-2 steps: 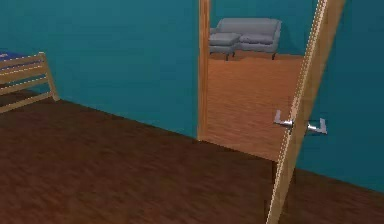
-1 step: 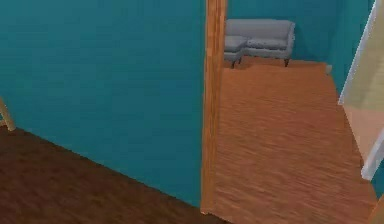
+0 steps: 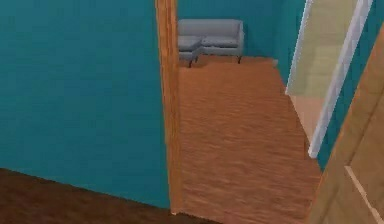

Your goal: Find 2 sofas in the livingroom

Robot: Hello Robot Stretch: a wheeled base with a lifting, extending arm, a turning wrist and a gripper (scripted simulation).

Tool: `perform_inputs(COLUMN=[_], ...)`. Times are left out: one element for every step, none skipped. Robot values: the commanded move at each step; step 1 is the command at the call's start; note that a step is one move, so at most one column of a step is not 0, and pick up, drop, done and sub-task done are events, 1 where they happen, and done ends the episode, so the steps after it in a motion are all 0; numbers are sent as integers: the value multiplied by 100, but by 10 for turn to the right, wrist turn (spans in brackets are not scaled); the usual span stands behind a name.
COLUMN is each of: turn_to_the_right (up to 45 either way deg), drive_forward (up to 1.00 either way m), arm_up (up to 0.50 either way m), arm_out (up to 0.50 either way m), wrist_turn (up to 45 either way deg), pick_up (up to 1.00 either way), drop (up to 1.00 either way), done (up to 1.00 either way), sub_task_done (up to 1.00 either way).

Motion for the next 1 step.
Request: perform_inputs(turn_to_the_right=[0], drive_forward=[60], arm_up=[0], arm_out=[0], wrist_turn=[0], pick_up=[0], drop=[0], done=[0], sub_task_done=[0])
